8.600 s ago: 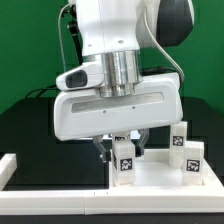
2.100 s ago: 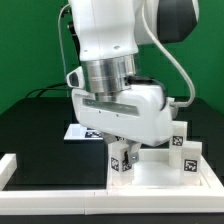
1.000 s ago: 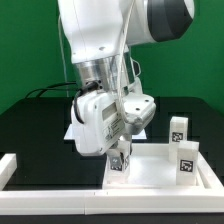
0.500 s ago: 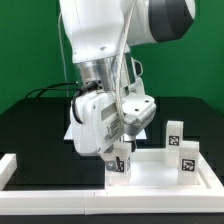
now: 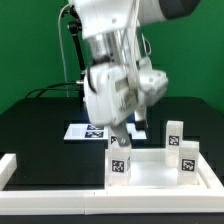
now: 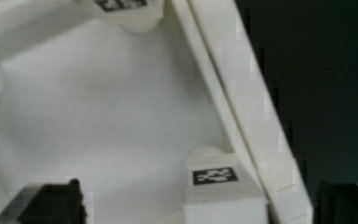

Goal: Assemble square table

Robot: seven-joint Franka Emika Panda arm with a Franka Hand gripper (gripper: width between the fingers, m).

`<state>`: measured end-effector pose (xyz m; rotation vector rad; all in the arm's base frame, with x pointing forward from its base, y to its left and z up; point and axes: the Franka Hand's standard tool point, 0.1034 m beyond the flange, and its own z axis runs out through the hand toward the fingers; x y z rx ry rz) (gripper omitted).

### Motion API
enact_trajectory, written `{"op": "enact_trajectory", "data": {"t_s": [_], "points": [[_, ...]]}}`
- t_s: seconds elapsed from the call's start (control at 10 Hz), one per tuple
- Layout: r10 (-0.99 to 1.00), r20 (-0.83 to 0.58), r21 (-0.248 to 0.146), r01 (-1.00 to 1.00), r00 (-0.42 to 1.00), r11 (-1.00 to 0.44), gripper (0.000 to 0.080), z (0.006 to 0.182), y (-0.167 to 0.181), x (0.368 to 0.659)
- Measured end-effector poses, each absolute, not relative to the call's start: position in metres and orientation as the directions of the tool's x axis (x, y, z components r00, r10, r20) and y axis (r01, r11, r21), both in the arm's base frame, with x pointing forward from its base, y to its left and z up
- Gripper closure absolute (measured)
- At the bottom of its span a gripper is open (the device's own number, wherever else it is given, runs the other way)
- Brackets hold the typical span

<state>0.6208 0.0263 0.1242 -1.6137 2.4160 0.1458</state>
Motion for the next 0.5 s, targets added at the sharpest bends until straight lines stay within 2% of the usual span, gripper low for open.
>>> {"op": "enact_trajectory", "data": {"t_s": [0.1, 0.3, 0.5], "points": [[-0.897, -0.264, -0.035, -0.926, -0.354, 0.375, 0.0151, 0.141, 0.031, 0.62], [-0.901, -0.256, -0.037, -0.928, -0.35, 0.371, 0.0151, 0.1331, 0.0297, 0.6191], [-0.903, -0.256, -0.038, -0.93, -0.345, 0.366, 0.0151, 0.1331, 0.0302, 0.6192]]}}
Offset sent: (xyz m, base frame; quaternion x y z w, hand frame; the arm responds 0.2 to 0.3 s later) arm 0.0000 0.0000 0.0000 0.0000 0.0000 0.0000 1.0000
